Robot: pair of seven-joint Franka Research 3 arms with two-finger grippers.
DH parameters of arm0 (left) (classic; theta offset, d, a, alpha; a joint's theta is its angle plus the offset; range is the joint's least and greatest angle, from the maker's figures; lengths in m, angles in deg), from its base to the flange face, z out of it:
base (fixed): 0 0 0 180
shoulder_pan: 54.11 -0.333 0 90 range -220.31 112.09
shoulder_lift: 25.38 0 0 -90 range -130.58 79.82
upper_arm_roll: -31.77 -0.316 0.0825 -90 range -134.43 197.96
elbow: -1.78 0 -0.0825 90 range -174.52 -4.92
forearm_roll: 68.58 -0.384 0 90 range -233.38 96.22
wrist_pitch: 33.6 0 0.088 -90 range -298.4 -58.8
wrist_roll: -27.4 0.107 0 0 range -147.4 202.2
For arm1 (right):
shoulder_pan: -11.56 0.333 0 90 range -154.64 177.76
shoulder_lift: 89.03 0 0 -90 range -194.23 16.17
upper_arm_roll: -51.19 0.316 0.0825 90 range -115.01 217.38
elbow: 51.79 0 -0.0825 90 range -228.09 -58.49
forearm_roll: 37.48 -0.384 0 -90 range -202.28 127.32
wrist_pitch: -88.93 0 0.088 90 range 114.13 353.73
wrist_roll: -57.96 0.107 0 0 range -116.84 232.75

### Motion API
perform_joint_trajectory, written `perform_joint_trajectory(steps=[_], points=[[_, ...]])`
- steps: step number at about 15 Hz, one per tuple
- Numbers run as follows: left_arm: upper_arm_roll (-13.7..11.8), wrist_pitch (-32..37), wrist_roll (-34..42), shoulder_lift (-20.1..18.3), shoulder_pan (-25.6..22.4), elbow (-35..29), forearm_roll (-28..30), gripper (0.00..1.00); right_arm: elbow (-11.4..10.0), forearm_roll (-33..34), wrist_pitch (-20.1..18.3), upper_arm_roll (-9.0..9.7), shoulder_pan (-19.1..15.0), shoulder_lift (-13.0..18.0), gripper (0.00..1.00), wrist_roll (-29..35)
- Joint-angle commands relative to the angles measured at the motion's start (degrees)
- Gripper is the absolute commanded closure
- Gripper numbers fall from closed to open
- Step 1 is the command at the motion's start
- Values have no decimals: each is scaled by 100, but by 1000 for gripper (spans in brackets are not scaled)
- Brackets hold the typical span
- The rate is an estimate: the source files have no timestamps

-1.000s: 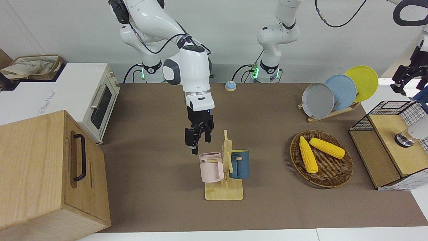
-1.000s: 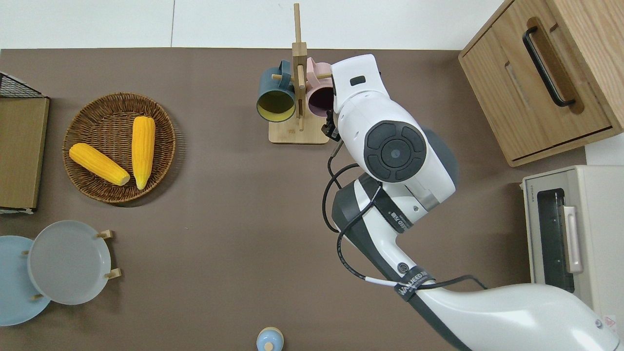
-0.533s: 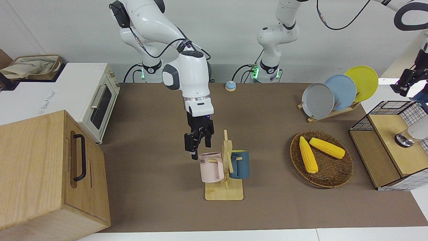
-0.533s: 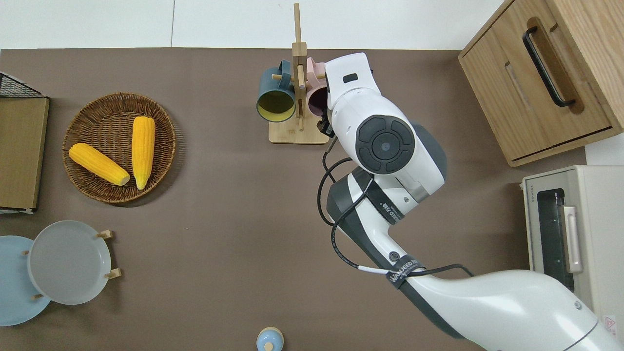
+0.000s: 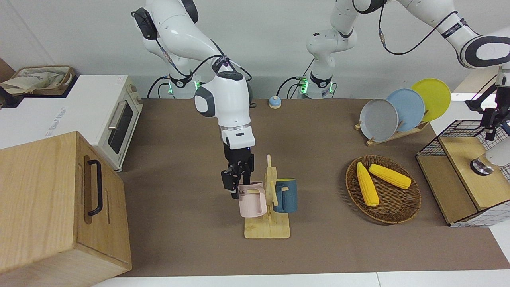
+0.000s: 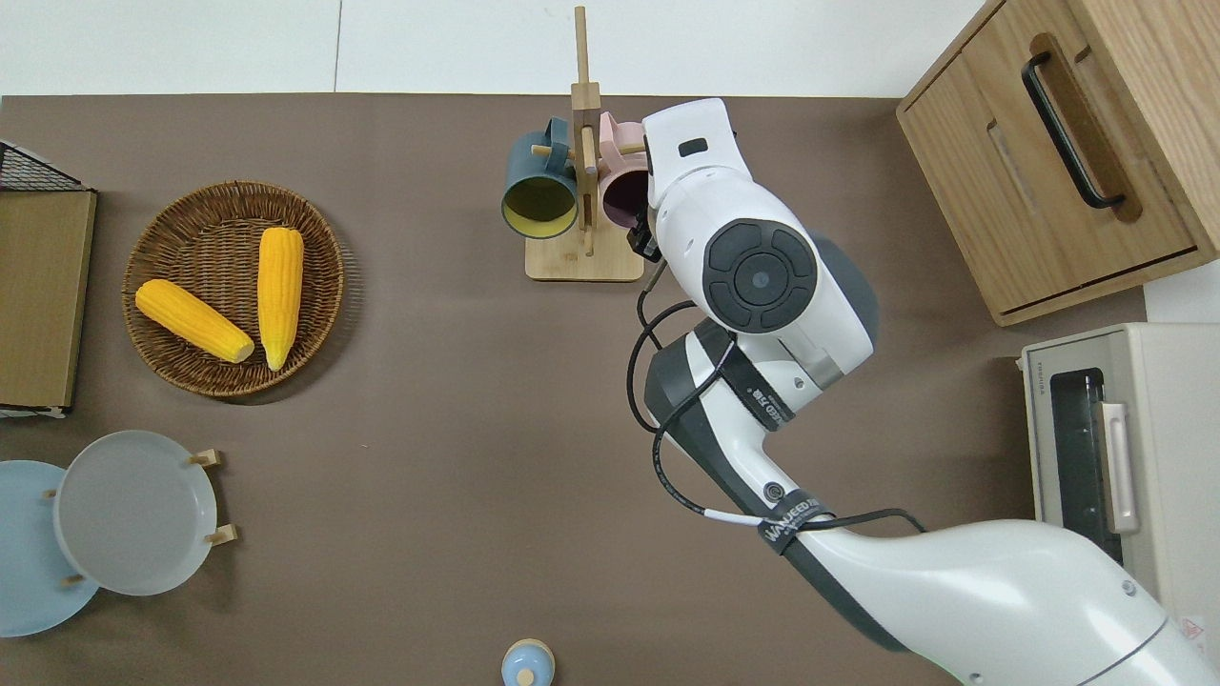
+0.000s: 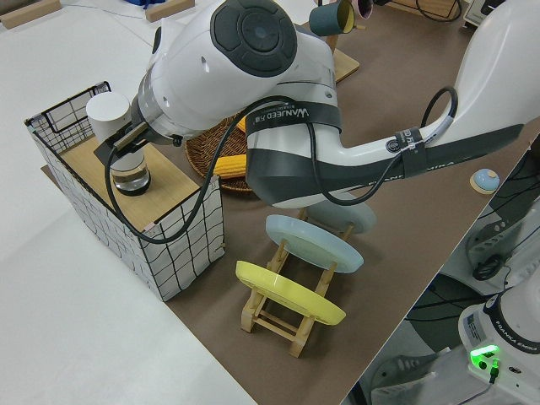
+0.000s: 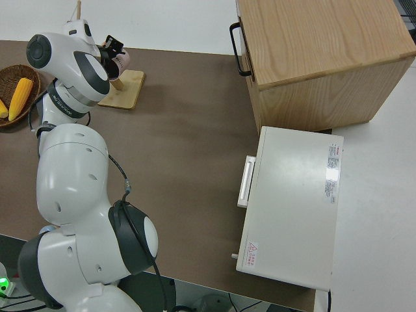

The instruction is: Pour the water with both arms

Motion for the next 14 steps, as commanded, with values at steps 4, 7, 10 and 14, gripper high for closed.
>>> perform_joint_trajectory(steps=[4,7,10,14], points=[[56,-559,539,334,-5,10,717,5,144,229,151,-42,17,-134,565,-41],[117,-743,557,501,-5,54,859,5,144,229,151,-51,17,-134,588,-41],[205,-823,557,546,-14,63,894,5,136,229,151,-51,17,-134,626,-41],[258,-946,575,625,-31,115,912,5,144,221,151,-51,17,-160,737,-32]])
